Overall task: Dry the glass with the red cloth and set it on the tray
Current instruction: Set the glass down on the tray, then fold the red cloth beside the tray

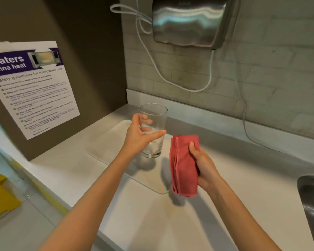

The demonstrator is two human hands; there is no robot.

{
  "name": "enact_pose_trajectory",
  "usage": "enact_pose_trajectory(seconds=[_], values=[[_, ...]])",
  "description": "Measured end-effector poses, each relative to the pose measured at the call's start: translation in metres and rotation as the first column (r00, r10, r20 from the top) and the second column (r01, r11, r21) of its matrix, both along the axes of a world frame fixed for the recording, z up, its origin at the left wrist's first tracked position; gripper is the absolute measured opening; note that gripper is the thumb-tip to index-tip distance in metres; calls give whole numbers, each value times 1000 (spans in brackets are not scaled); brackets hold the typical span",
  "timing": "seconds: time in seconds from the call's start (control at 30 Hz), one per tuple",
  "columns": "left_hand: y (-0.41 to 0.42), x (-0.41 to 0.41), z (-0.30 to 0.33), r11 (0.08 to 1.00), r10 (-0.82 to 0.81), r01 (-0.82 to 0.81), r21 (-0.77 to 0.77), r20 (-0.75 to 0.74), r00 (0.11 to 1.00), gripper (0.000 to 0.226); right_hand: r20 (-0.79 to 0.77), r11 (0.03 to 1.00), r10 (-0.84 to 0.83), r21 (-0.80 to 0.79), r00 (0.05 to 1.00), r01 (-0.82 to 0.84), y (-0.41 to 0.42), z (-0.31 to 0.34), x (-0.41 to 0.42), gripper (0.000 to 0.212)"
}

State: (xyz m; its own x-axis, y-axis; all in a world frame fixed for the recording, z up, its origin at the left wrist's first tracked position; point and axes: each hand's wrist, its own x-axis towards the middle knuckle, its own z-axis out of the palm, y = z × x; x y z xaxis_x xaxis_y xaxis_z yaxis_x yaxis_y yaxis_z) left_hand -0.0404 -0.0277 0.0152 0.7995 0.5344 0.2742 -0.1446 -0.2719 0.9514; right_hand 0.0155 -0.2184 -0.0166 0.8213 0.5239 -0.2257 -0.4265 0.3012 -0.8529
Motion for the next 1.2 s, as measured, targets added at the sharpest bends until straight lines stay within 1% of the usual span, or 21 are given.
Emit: enact_pose_trajectory(seconds=[0.07, 0.2, 0.47, 0.6, 0.8, 0.97, 1.03, 1.1, 1.13, 1.17, 1.2], values=[[4, 4, -5, 999, 39, -38, 13, -28, 999, 68, -29, 1000, -20, -25, 999, 19, -6, 1, 4, 22], [8, 13, -15, 997, 71, -69, 17, -79, 994, 71, -77, 996, -88, -35, 993, 85, -18, -4, 9, 30], [-4, 31, -50, 1000, 29, -29, -2, -150, 988, 75, -144, 974, -227, -62, 963, 220, -44, -24, 4, 21], [-10, 38, -62, 999, 38, -41, -10, -170, 985, 70, -140, 966, -252, -89, 958, 241, -48, -27, -4, 23], [-13, 43, -73, 1000, 11, -12, -8, -182, 983, 72, -125, 957, -278, -122, 952, 263, -51, -30, -8, 13], [-11, 40, -81, 999, 41, -47, -27, -178, 983, 70, -130, 958, -271, -137, 954, 254, -48, -31, -10, 14], [-8, 39, -81, 998, 49, -53, -16, -196, 979, 74, -132, 957, -271, -140, 953, 253, -46, -31, -10, 13], [-10, 36, -77, 999, 39, -38, 11, -231, 972, 86, -133, 958, -269, -136, 954, 251, -43, -30, -11, 13], [-14, 33, -73, 996, 72, -59, 60, -249, 966, 98, -130, 959, -268, -129, 955, 252, -42, -29, -11, 13], [-21, 27, -69, 983, 151, -120, 137, -248, 957, 110, -127, 959, -271, -119, 954, 256, -40, -29, -11, 12], [-31, 20, -65, 953, 250, -209, 218, -179, 952, 114, -128, 959, -274, -109, 953, 261, -39, -28, -11, 11]])
